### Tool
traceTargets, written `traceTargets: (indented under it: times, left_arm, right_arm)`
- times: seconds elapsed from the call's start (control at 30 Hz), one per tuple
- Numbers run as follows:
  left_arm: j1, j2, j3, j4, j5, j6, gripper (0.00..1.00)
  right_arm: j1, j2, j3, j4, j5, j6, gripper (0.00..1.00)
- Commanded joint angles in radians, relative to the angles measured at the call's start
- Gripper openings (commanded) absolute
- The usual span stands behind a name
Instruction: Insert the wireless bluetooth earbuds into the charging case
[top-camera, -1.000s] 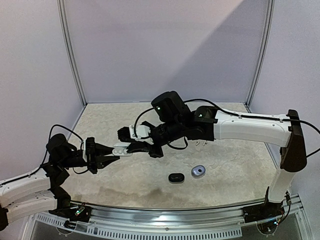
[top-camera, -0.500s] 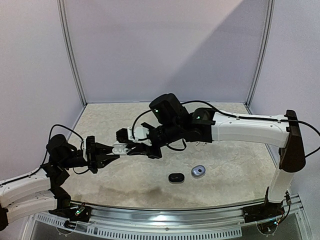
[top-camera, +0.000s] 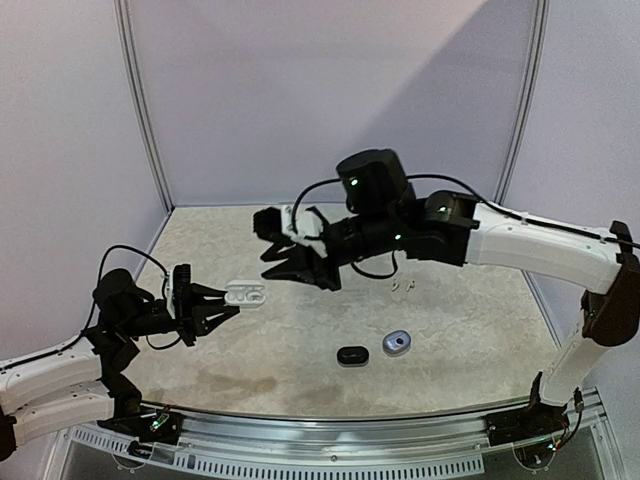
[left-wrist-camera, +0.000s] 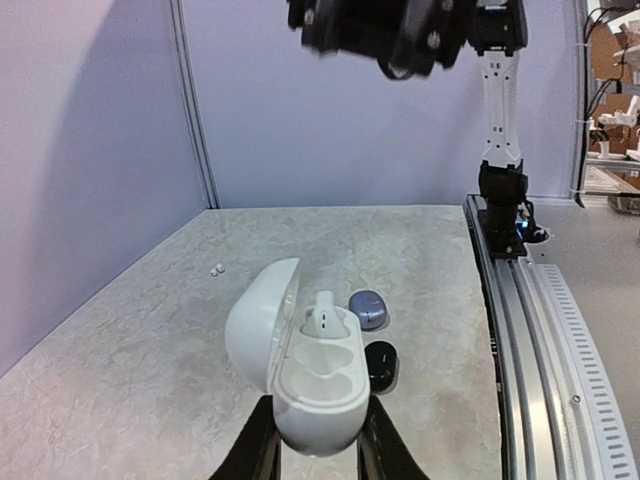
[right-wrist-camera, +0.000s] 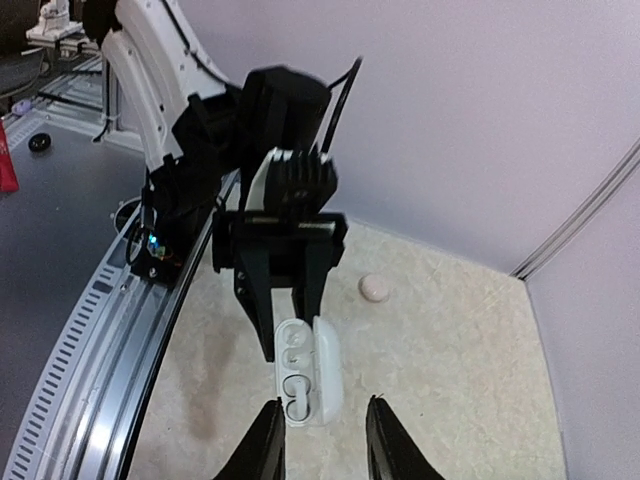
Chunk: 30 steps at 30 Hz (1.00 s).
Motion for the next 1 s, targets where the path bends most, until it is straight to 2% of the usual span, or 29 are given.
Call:
traceTargets:
  times: [0.0, 0.17, 0.33, 0.53, 0.63, 0.8, 0.97]
  left_arm:
    - [-0.014, 0.013, -0.009, 0.020, -0.021, -0.047, 0.00]
    - [-0.014, 0.022, -0.008, 0.022, -0.026, -0.045, 0.00]
    - [-0.012, 0.029, -0.005, 0.021, -0.032, -0.039, 0.00]
    - [-0.011, 0.042, 0.000, 0.011, -0.033, -0.029, 0.00]
    - [-0.011, 0.052, 0.004, 0.007, -0.036, -0.025, 0.00]
    - [-0.010, 0.071, 0.011, 0.005, -0.040, -0.022, 0.00]
    - [-0.009, 0.078, 0.011, 0.005, -0.045, -0.022, 0.00]
  right_arm:
    - [-0.060, -0.098, -0.011, 0.050, -0.060, 0.095, 0.31]
    - [-0.259, -0.089, 0.012, 0.024, 0.093, 0.319, 0.32]
    - [-0.524, 0.089, 0.172, -0.206, 0.306, 0.479, 0.30]
    - [-0.744, 0.358, 0.344, -0.391, 0.298, 0.511, 0.22]
    - [-0.803, 0.490, 0.405, -0.428, 0.309, 0.493, 0.22]
    - [-0.823, 0.681, 0.498, -0.493, 0.315, 0.417, 0.19]
    - [-0.832, 0.754, 0.507, -0.488, 0.297, 0.402, 0.17]
